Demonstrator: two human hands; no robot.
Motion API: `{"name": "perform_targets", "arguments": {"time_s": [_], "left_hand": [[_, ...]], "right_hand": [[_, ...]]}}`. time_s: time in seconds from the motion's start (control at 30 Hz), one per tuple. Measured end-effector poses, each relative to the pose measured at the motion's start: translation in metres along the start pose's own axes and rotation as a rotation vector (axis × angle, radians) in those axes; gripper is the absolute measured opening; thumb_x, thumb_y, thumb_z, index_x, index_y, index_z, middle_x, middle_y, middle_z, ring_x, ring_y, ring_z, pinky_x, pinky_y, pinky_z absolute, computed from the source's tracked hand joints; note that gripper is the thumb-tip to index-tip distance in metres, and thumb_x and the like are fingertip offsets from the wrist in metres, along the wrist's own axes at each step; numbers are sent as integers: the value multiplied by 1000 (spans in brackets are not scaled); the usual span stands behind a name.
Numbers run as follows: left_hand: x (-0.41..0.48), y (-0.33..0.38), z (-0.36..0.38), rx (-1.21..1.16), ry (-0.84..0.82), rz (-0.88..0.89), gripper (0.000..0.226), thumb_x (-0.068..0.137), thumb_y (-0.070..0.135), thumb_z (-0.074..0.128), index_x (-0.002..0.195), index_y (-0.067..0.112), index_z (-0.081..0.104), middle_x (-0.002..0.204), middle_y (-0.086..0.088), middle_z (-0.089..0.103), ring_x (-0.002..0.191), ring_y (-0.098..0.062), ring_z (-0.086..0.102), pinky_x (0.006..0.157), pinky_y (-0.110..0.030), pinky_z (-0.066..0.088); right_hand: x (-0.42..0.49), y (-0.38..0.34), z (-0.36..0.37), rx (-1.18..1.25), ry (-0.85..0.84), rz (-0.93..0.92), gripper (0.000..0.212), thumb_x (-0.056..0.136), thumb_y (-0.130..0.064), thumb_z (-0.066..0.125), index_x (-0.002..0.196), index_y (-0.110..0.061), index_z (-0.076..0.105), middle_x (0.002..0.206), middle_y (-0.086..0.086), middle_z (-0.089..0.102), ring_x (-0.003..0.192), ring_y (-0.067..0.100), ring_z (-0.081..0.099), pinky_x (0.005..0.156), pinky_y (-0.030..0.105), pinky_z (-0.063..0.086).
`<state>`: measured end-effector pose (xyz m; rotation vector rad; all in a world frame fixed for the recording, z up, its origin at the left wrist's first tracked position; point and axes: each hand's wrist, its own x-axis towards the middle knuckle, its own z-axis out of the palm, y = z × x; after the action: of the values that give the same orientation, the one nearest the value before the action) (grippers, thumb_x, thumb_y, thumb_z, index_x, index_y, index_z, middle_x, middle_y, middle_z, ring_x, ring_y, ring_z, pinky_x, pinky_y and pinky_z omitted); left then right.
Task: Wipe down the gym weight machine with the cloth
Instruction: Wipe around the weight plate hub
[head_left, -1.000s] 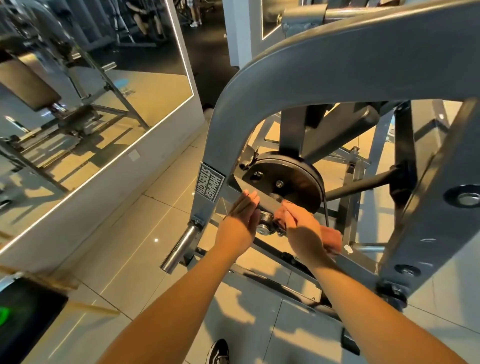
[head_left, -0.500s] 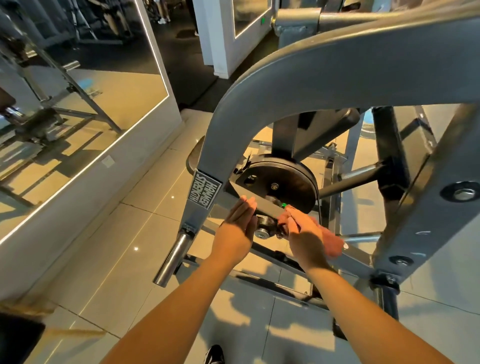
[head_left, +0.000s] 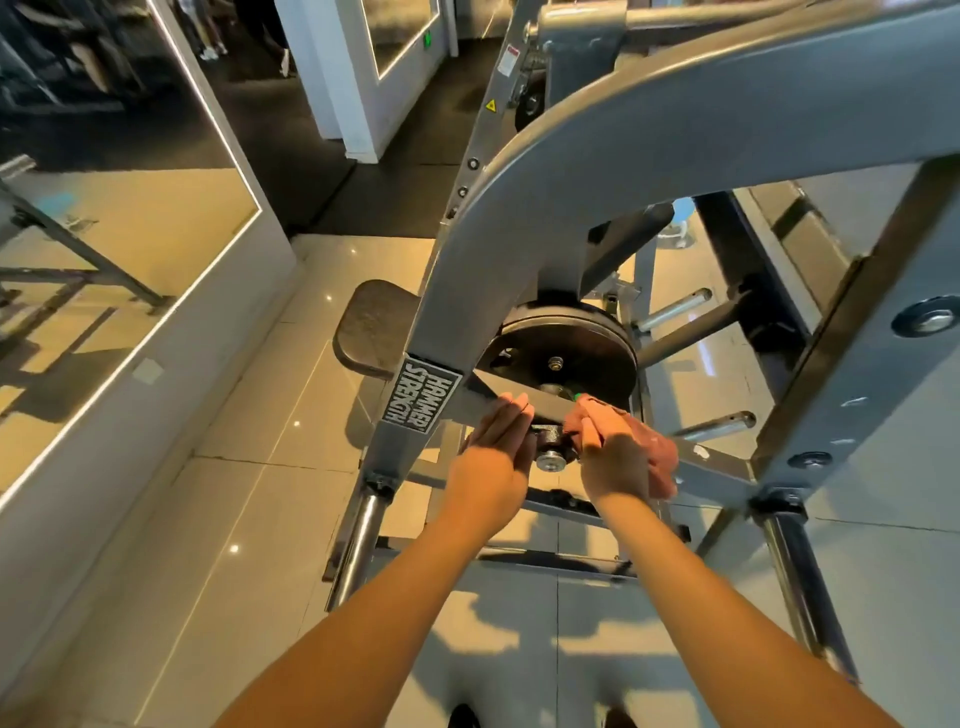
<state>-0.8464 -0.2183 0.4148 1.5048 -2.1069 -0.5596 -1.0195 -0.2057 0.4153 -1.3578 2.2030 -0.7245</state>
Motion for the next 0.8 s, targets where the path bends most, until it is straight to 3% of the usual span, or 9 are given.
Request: {"name": "perform_targets", "arguments": {"time_s": [0.1, 0.2, 0.23, 0.3, 0.37, 0.5, 0.67, 0.73, 0.8], "left_hand": [[4, 8, -6, 119, -114, 26, 48, 108, 33, 40, 154, 18, 40, 163, 0, 31, 154, -13, 15, 125, -29, 14], [14, 15, -15, 252, -125, 78, 42, 107, 29, 42, 147, 18, 47, 156, -6, 41, 151, -23, 24, 125, -33, 13], [17, 17, -18, 280, -170, 74, 41, 108, 32, 39, 146, 19, 47, 155, -6, 43, 149, -24, 27, 126, -35, 15], [24, 21, -15, 341, -236, 107, 42, 109, 39, 30, 145, 22, 44, 152, -4, 44, 145, -25, 32, 124, -37, 20], [30, 30, -12, 376, -328, 115, 47, 110, 41, 26, 150, 21, 39, 156, -4, 40, 145, -25, 31, 122, -37, 19], [33, 50, 5, 368, -355, 134, 45, 110, 39, 28, 145, 20, 47, 149, -5, 49, 134, -24, 46, 111, -36, 36], [38, 60, 30, 259, -314, 134, 38, 109, 41, 33, 130, 22, 59, 130, -3, 63, 111, -20, 60, 88, -25, 43], [39, 56, 34, 213, -305, 216, 36, 108, 38, 38, 130, 20, 61, 132, -3, 64, 115, -19, 61, 92, -24, 44], [39, 49, 38, 233, -257, 347, 36, 106, 33, 46, 134, 16, 62, 137, -3, 63, 125, -21, 59, 105, -27, 43]], "right_hand": [[-3, -47, 13, 17, -115, 144, 30, 98, -19, 56, 126, -11, 66, 123, 13, 65, 110, 33, 61, 85, 36, 46], [13, -66, 9, -202, -254, 445, 57, 64, -16, 84, 116, -11, 61, 111, 18, 57, 97, 35, 54, 76, 47, 48], [11, -58, 10, -254, -209, 452, 60, 62, -17, 87, 115, -9, 60, 110, 18, 57, 99, 35, 56, 79, 47, 50], [9, -33, 19, -314, -33, 168, 45, 89, -18, 72, 130, -11, 57, 125, 14, 59, 113, 31, 58, 94, 38, 50], [1, 14, 16, -439, -20, -13, 38, 103, -20, 53, 141, -14, 52, 139, 7, 56, 123, 24, 56, 101, 31, 45], [1, 32, 7, -233, 73, 105, 40, 102, -15, 54, 141, -14, 52, 140, 7, 57, 125, 25, 57, 99, 31, 44], [-10, 28, 12, -243, -15, -38, 32, 108, -15, 40, 135, -7, 54, 133, 14, 62, 118, 28, 61, 95, 28, 45], [-8, 42, 8, -237, -60, -53, 32, 107, -12, 43, 137, -6, 53, 135, 13, 60, 122, 27, 60, 96, 21, 41], [4, 64, 2, -82, 61, -66, 43, 103, -4, 46, 145, -13, 51, 148, 3, 52, 139, 20, 47, 108, 9, 26]]}}
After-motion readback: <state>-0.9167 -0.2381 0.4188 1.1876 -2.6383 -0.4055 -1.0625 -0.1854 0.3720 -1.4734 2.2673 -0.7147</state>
